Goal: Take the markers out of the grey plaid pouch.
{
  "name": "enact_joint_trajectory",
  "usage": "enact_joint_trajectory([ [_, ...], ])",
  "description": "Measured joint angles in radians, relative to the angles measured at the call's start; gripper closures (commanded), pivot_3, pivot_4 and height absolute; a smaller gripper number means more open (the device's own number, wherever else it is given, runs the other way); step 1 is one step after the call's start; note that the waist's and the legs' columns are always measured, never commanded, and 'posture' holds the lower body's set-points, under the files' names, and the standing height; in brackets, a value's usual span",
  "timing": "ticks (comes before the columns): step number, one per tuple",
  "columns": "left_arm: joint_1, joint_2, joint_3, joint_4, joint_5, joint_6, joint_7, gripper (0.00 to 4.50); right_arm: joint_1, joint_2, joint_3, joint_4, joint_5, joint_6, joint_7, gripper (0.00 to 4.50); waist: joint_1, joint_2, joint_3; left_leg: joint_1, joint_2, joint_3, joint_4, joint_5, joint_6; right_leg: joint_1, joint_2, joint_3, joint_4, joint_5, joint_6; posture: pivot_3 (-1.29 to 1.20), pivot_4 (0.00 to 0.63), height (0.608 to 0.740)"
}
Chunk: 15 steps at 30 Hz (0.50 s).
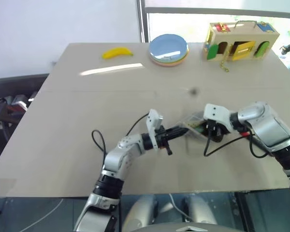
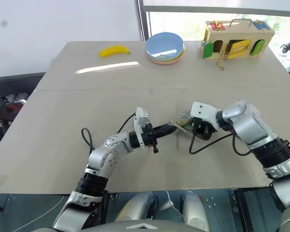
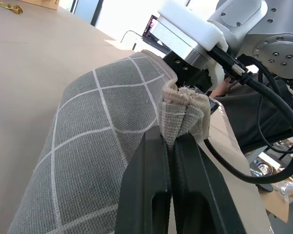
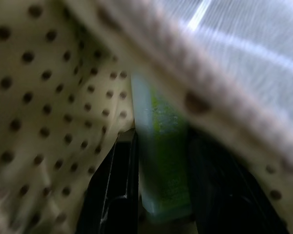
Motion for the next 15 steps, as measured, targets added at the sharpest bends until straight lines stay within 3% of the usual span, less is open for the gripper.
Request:
enact_joint_trajectory([
  [8,0.0,0.006,-0.016,0.001,0.022,-0.035,-0.005,4.5,0.033,-0.138,-0.031,-0.205,0.029,0.136,0.039,3.64,-0.001,0.001,0.001,-0.004,0.0,0.0,-0.001,0.0,0.0,-0.004,0.0,0.0,-0.001,0.0,0.0,0.0,0.15,0.74],
  [15,0.022,0.021,-0.041,-0.009,0.058,-0.095,-0.016,4.5,0.04,-0.196,-0.083,-0.408,0.047,0.25,-0.013,3.64,-0.001,0.001,0.001,-0.004,0.0,0.0,-0.002,0.0,0.0,-0.004,0.0,0.0,-0.001,0.0,0.0,0.0,0.15,0.74],
])
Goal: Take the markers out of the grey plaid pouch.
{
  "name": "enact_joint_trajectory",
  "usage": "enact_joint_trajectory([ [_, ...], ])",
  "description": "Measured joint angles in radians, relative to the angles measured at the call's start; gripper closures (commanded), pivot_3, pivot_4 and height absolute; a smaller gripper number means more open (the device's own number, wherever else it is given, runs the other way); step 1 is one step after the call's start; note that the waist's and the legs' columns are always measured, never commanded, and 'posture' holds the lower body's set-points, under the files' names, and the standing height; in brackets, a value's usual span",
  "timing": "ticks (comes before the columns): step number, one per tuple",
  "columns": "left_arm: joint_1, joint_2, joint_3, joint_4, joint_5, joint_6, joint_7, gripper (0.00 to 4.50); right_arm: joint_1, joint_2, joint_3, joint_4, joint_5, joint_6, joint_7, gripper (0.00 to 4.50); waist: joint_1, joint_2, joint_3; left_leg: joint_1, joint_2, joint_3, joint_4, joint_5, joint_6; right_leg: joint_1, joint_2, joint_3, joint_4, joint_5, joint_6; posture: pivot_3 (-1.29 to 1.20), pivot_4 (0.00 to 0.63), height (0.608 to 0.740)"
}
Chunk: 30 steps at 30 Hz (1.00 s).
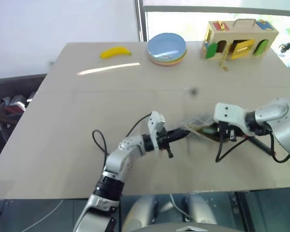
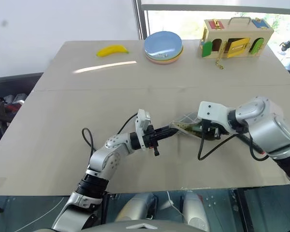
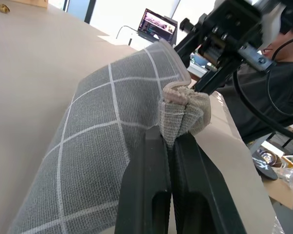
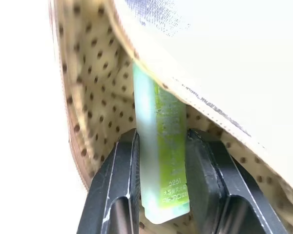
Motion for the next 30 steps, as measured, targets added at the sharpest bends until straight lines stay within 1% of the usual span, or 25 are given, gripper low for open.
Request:
enact_joint_trajectory([
  [3,0.001,0.013,-0.011,0.0,0.028,-0.041,-0.006,4.5,0.009,-0.008,-0.022,-0.03,0.014,0.037,-0.021,3.64,0.0,0.0,0.0,0.0,0.0,0.0,0.0,0.0,0.0,0.0,0.0,0.0,0.0,0.0,0.0,0.0,0.15,0.74],
  [5,-0.001,0.011,-0.01,0.006,0.053,-0.079,0.004,4.5,0.012,-0.025,-0.062,-0.067,0.041,0.081,-0.022,3.64,0.001,0.001,0.0,0.0,0.0,0.0,0.0,0.0,0.0,0.0,0.0,0.0,-0.001,0.0,0.0,0.0,0.15,0.74],
  [9,-0.034,-0.008,0.009,0.072,0.111,-0.189,0.062,4.5,0.028,-0.093,-0.181,-0.171,0.108,0.165,-0.021,3.64,0.003,0.001,0.0,-0.001,0.0,0.0,0.0,0.0,0.0,0.0,0.0,-0.001,-0.001,0.0,0.0,0.0,0.15,0.74],
  [11,-0.048,-0.022,0.027,0.097,0.134,-0.238,0.103,4.5,0.084,-0.144,-0.246,-0.215,0.144,0.199,-0.018,3.64,0.005,0.0,0.001,-0.001,0.0,0.0,-0.001,0.0,0.0,0.0,0.0,-0.001,-0.002,0.0,0.0,0.0,0.15,0.74],
  [15,-0.058,-0.023,0.054,0.118,0.158,-0.297,0.146,4.5,0.17,-0.19,-0.355,-0.227,0.191,0.236,-0.023,3.64,0.003,0.0,0.001,-0.001,0.0,0.0,-0.001,0.0,0.0,0.0,0.0,0.0,-0.001,0.0,0.0,0.0,0.15,0.74],
  [19,-0.057,-0.016,0.065,0.12,0.161,-0.312,0.158,4.5,0.248,-0.201,-0.425,-0.191,0.197,0.215,-0.061,3.64,0.002,0.0,0.001,0.0,0.0,0.001,0.0,0.0,0.0,0.0,0.0,0.0,0.0,0.0,0.0,0.0,0.15,0.74],
  [20,-0.054,-0.011,0.066,0.12,0.16,-0.312,0.157,4.5,0.254,-0.193,-0.425,-0.166,0.194,0.2,-0.08,3.64,0.001,0.0,0.001,0.0,0.0,0.001,0.0,0.0,0.0,0.0,0.0,0.001,0.0,0.0,0.0,0.0,0.15,0.74],
  [22,-0.039,-0.004,0.064,0.116,0.157,-0.307,0.145,4.5,0.237,-0.14,-0.415,-0.113,0.194,0.163,-0.126,3.64,-0.002,0.001,0.0,0.001,0.0,0.002,-0.001,0.0,0.0,0.0,0.0,0.002,0.001,0.0,0.0,0.0,0.15,0.74],
  [23,-0.035,-0.004,0.061,0.115,0.156,-0.305,0.141,4.5,0.226,-0.129,-0.404,-0.102,0.195,0.154,-0.133,3.39,-0.002,0.001,0.0,0.001,0.0,0.002,-0.001,0.0,0.0,0.0,0.0,0.001,0.001,0.0,0.0,0.0,0.15,0.74],
  [24,-0.033,-0.004,0.06,0.115,0.156,-0.304,0.14,4.5,0.221,-0.125,-0.399,-0.097,0.195,0.149,-0.135,3.25,-0.002,0.001,0.0,0.001,0.0,0.002,0.0,0.0,0.0,0.0,0.0,0.001,0.001,0.0,0.0,0.0,0.15,0.74],
  [25,-0.027,-0.003,0.044,0.114,0.155,-0.295,0.127,4.5,0.185,-0.099,-0.363,-0.073,0.201,0.118,-0.145,2.8,-0.001,0.001,0.0,0.001,0.0,0.002,0.0,0.0,0.0,0.0,0.0,0.001,0.001,0.0,0.0,0.0,0.15,0.74],
  [26,-0.022,-0.001,0.04,0.108,0.154,-0.291,0.114,4.5,0.147,-0.06,-0.327,-0.042,0.197,0.089,-0.162,2.62,-0.001,0.0,0.001,0.001,0.0,0.001,0.0,0.0,0.0,0.0,0.0,0.001,0.0,0.0,0.0,0.0,0.15,0.74],
  [27,-0.017,0.0,0.034,0.097,0.153,-0.286,0.103,4.5,0.099,-0.009,-0.281,0.014,0.175,0.05,-0.195,2.15,-0.002,0.0,0.001,0.001,0.0,0.002,0.0,0.0,0.0,0.0,0.0,0.002,0.001,0.0,0.0,0.0,0.15,0.74],
  [30,-0.013,-0.003,0.021,0.083,0.145,-0.268,0.092,4.5,0.045,0.046,-0.213,0.098,0.147,0.003,-0.226,2.15,-0.001,0.0,0.001,0.001,0.0,0.002,0.0,0.0,0.0,0.0,0.0,0.001,0.001,0.0,0.0,0.0,0.15,0.74],
])
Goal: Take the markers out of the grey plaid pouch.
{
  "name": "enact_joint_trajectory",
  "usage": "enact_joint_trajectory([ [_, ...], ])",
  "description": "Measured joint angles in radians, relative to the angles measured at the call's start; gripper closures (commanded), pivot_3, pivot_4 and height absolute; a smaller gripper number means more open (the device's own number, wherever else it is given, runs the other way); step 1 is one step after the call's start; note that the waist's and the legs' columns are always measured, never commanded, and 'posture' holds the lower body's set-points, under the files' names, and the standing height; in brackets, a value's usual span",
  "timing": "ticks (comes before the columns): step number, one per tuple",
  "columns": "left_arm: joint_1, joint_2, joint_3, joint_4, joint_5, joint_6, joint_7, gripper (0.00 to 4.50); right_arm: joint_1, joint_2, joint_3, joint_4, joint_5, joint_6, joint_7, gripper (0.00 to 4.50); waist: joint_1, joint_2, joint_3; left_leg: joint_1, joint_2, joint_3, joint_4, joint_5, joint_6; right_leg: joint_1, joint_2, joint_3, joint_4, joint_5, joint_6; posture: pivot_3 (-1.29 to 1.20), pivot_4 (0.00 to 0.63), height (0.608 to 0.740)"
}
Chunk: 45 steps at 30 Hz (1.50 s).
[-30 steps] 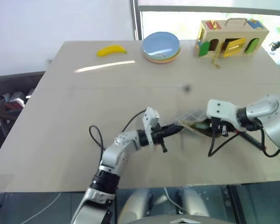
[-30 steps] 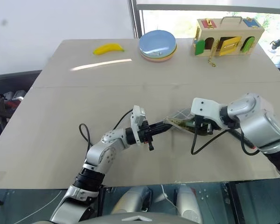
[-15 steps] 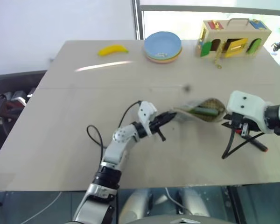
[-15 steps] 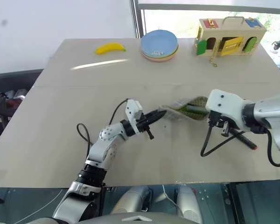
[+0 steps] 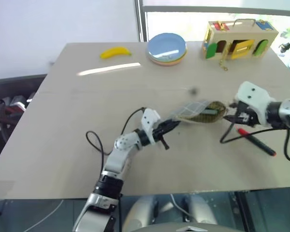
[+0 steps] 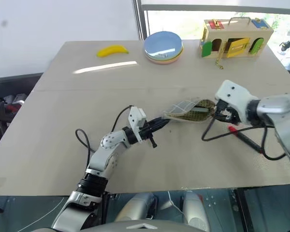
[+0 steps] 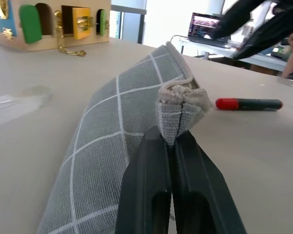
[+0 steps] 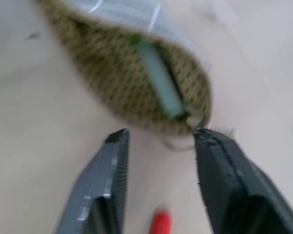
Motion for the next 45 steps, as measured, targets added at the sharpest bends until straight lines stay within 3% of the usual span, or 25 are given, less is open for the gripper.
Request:
enact_joint_trajectory([
  [10,0.012,-0.001,-0.008,-0.028,-0.028,0.04,-0.014,4.5,-0.065,0.163,0.122,0.243,-0.037,-0.12,-0.016,2.15,-0.001,0.0,0.0,0.0,0.0,-0.001,0.0,0.0,0.0,0.0,0.0,-0.001,0.0,0.0,0.0,0.0,0.15,0.74],
  [21,0.007,-0.003,-0.014,-0.028,-0.03,0.071,-0.027,4.5,-0.181,0.288,0.251,0.65,-0.209,-0.484,-0.012,2.15,-0.007,0.0,0.0,0.001,0.0,0.0,0.0,0.0,0.0,0.0,0.001,-0.001,0.0,0.0,0.0,0.0,0.15,0.74],
  [22,0.006,-0.003,-0.014,-0.028,-0.03,0.072,-0.027,4.5,-0.186,0.293,0.252,0.668,-0.213,-0.503,-0.002,2.67,-0.008,0.0,0.0,0.001,0.0,0.0,0.0,0.0,0.0,0.0,0.001,-0.001,0.0,0.0,0.0,0.0,0.15,0.74],
  [23,0.006,-0.003,-0.013,-0.028,-0.03,0.074,-0.027,4.5,-0.188,0.297,0.251,0.678,-0.216,-0.515,0.007,2.85,-0.01,0.0,-0.001,0.002,0.0,0.0,0.0,0.0,0.0,0.001,0.001,-0.001,0.001,0.0,0.0,0.0,0.15,0.74],
  [25,0.006,-0.002,-0.008,-0.028,-0.03,0.077,-0.024,4.5,-0.191,0.299,0.244,0.683,-0.231,-0.525,0.012,3.84,-0.011,0.0,-0.001,0.002,0.0,0.0,0.001,0.0,0.0,0.001,0.001,0.0,0.001,0.0,0.0,0.0,0.15,0.74],
  [27,0.005,0.001,0.004,-0.028,-0.03,0.078,-0.019,4.5,-0.191,0.297,0.243,0.677,-0.24,-0.531,0.023,4.1,-0.011,-0.001,-0.001,0.002,0.0,-0.001,0.001,0.0,0.0,0.001,0.001,-0.001,0.001,0.0,0.0,0.0,0.15,0.74],
  [31,0.005,0.0,0.003,-0.028,-0.03,0.081,-0.019,4.5,-0.171,0.278,0.242,0.611,-0.251,-0.504,0.042,4.17,-0.013,0.0,-0.001,0.001,0.0,-0.001,0.0,0.0,0.0,0.0,0.001,0.0,0.001,0.0,0.0,0.0,0.15,0.74],
  [37,0.002,0.002,0.003,-0.028,-0.03,0.082,-0.023,4.5,-0.123,0.16,0.237,0.306,-0.245,-0.342,0.122,4.18,-0.007,0.001,0.0,-0.001,0.0,-0.001,0.0,0.0,0.0,-0.001,0.0,-0.001,0.0,0.0,0.0,0.0,0.15,0.74],
  [45,-0.003,0.003,0.004,-0.028,-0.03,0.079,-0.024,4.5,-0.086,-0.014,0.129,-0.056,-0.155,-0.1,0.201,4.18,0.0,0.001,0.0,-0.001,0.0,-0.001,0.0,0.0,0.0,-0.001,0.0,-0.001,0.0,0.0,0.0,0.0,0.15,0.74],
])
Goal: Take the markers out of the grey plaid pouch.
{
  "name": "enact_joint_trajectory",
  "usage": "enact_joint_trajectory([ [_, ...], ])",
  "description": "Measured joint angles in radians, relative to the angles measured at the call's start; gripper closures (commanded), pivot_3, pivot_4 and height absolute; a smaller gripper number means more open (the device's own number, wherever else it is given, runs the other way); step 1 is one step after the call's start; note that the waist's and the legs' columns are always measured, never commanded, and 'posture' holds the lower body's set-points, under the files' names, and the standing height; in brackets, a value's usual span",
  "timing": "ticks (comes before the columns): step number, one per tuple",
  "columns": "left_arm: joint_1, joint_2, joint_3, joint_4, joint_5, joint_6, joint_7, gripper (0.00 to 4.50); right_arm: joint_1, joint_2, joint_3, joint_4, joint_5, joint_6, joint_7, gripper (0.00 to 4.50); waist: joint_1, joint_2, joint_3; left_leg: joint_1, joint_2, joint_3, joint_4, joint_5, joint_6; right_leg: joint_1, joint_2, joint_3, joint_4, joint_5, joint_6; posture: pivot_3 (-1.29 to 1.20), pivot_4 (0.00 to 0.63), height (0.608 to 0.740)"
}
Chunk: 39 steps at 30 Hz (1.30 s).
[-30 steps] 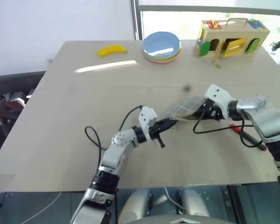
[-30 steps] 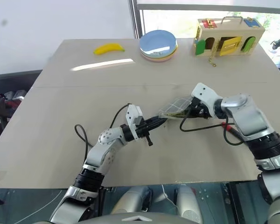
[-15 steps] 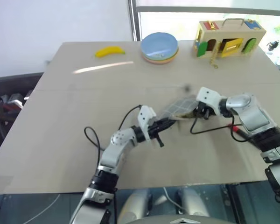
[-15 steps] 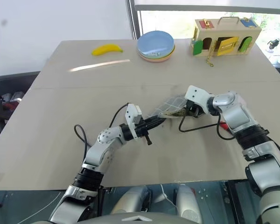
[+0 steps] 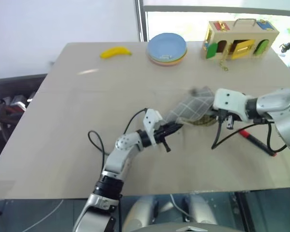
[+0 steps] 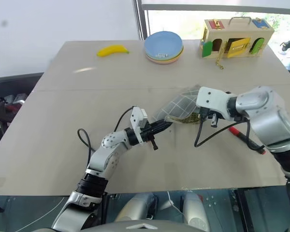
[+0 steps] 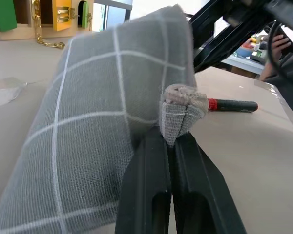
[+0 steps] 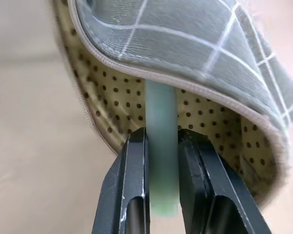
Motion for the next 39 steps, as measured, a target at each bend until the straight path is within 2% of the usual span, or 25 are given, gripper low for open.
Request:
enact_joint_trajectory([
  [5,-0.008,0.01,0.005,0.006,0.001,-0.005,0.003,4.5,0.07,-0.093,-0.112,-0.112,0.072,0.094,0.008,4.18,0.002,0.0,0.0,-0.001,0.0,0.0,0.0,0.0,0.0,0.0,0.0,0.0,0.0,0.0,0.0,0.0,0.15,0.74],
  [8,-0.023,0.027,0.042,0.043,0.006,-0.035,0.026,4.5,0.21,-0.169,-0.252,-0.173,0.148,0.16,0.036,4.18,0.006,0.0,0.0,-0.001,0.0,-0.001,0.0,0.0,0.0,0.001,0.0,-0.001,-0.001,0.0,0.0,0.0,0.15,0.74],
  [14,-0.048,0.028,0.075,0.077,0.025,-0.085,0.081,4.5,0.382,-0.179,-0.375,-0.216,0.233,0.204,0.022,4.18,0.002,0.0,0.0,0.0,0.0,0.0,0.0,0.0,0.0,0.001,0.0,0.0,0.0,0.0,0.0,0.0,0.15,0.74],
  [18,-0.048,0.045,0.085,0.083,0.041,-0.105,0.102,4.5,0.449,-0.15,-0.474,-0.149,0.247,0.175,-0.038,4.18,0.003,-0.001,0.0,0.0,0.0,0.0,0.0,0.0,0.0,0.001,0.0,0.0,0.0,0.0,0.0,0.0,0.15,0.74],
  [23,-0.022,0.107,0.14,0.078,0.043,-0.107,0.122,4.5,0.507,-0.075,-0.481,0.064,0.169,0.01,-0.177,4.18,0.0,0.0,0.0,0.001,0.0,0.002,0.0,0.0,0.0,0.001,0.0,0.002,0.001,0.0,0.0,0.0,0.15,0.74],
  [26,0.016,0.14,0.149,0.066,0.044,-0.106,0.116,4.5,0.536,-0.068,-0.462,0.187,0.113,-0.126,-0.224,4.18,0.0,0.0,0.0,0.002,0.0,0.002,0.0,0.0,0.0,0.001,0.0,0.001,0.001,0.0,0.0,0.0,0.15,0.74],
  [29,0.044,0.171,0.159,0.04,0.043,-0.1,0.116,4.5,0.537,-0.049,-0.438,0.355,0.048,-0.349,-0.269,2.76,0.0,0.0,0.0,0.002,0.0,0.003,0.0,0.0,0.0,0.001,0.0,0.002,0.001,0.0,0.0,0.0,0.15,0.74],
  [33,0.06,0.203,0.181,0.029,0.042,-0.101,0.116,4.5,0.546,-0.031,-0.422,0.47,0.017,-0.521,-0.278,0.93,-0.001,0.001,0.0,0.003,0.0,0.003,0.0,0.0,0.0,0.001,0.001,0.002,0.002,0.0,0.0,0.0,0.15,0.74],
  [34,0.064,0.207,0.181,0.028,0.042,-0.101,0.115,3.82,0.547,-0.026,-0.422,0.478,0.015,-0.542,-0.28,0.38,-0.001,0.001,0.0,0.003,0.001,0.003,0.0,0.0,0.0,0.001,0.001,0.002,0.002,0.0,0.0,0.0,0.15,0.74],
  [35,0.071,0.212,0.182,0.023,0.043,-0.102,0.117,3.46,0.547,-0.019,-0.424,0.476,0.02,-0.55,-0.282,0.0,-0.002,0.001,0.0,0.003,0.001,0.003,0.0,0.0,0.0,0.001,0.001,0.003,0.002,0.0,0.0,0.0,0.15,0.74],
  [36,0.082,0.221,0.182,0.021,0.045,-0.102,0.119,2.92,0.548,-0.013,-0.43,0.472,0.028,-0.557,-0.283,0.0,-0.003,0.001,0.0,0.003,0.0,0.003,0.0,0.0,0.0,0.001,0.001,0.003,0.002,0.0,0.0,0.0,0.15,0.74],
  [37,0.085,0.224,0.184,0.021,0.046,-0.102,0.119,2.57,0.548,-0.011,-0.434,0.469,0.031,-0.562,-0.284,0.0,-0.002,0.001,0.0,0.003,0.0,0.003,0.0,0.0,0.0,0.001,0.001,0.003,0.002,0.0,0.0,0.0,0.15,0.74],
  [38,0.091,0.229,0.186,0.02,0.047,-0.104,0.121,2.47,0.549,-0.01,-0.44,0.463,0.037,-0.567,-0.284,0.0,-0.002,0.001,0.0,0.003,0.001,0.003,0.0,0.0,0.0,0.001,0.001,0.003,0.002,0.0,0.0,0.0,0.15,0.74],
  [39,0.101,0.239,0.189,0.02,0.053,-0.11,0.121,2.16,0.555,0.002,-0.467,0.438,0.058,-0.57,-0.284,0.0,-0.001,0.001,0.0,0.003,0.001,0.003,0.0,0.0,0.0,0.001,0.001,0.003,0.002,0.0,0.0,0.0,0.15,0.74],
])
